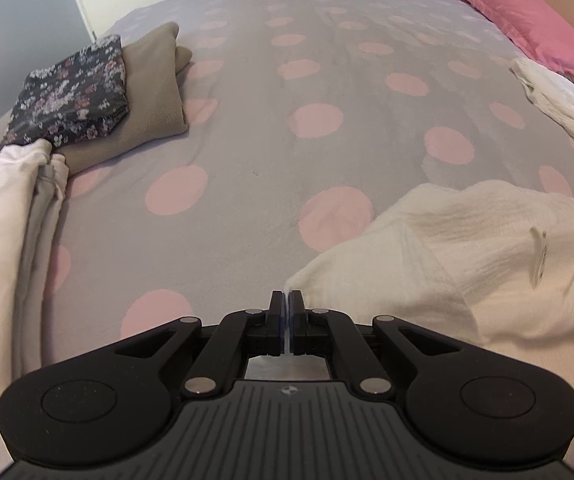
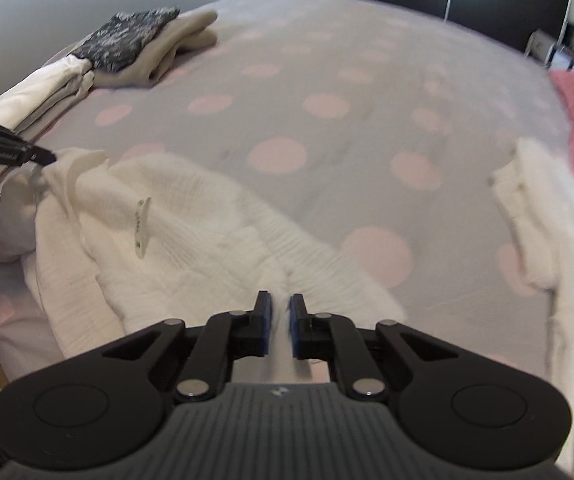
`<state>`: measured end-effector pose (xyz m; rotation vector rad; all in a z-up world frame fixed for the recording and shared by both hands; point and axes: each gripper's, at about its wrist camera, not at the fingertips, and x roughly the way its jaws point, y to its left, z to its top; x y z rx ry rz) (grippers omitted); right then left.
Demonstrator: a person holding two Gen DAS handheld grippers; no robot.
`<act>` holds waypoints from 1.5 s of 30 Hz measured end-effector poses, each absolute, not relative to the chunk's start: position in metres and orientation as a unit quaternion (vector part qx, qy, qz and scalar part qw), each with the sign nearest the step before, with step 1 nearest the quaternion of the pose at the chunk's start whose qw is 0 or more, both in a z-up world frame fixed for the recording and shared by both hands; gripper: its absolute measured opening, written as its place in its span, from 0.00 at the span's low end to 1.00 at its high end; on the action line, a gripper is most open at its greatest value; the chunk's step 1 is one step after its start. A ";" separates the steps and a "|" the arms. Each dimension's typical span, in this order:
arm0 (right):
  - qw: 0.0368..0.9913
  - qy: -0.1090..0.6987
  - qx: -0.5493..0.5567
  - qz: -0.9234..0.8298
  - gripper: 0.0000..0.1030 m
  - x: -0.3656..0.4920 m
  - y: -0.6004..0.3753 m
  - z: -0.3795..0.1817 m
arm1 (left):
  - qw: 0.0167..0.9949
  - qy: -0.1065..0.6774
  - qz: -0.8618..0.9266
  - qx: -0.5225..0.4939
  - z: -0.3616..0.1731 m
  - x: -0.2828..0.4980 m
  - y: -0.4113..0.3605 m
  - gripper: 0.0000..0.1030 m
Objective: Fold clothes
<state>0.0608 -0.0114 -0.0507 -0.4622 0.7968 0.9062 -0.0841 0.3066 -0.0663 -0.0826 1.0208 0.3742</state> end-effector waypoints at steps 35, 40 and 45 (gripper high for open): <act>0.938 -0.270 -0.043 0.211 0.09 -0.180 -0.144 0.311 | 0.977 -0.129 0.162 0.040 0.331 -0.272 0.178 0.00; 0.950 -0.231 -0.045 0.206 0.09 -0.132 -0.121 0.304 | 0.982 -0.086 0.166 0.038 0.322 -0.225 0.192 0.00; 0.964 -0.157 -0.050 0.207 0.09 -0.056 -0.082 0.279 | 0.985 -0.006 0.173 0.029 0.296 -0.158 0.225 0.00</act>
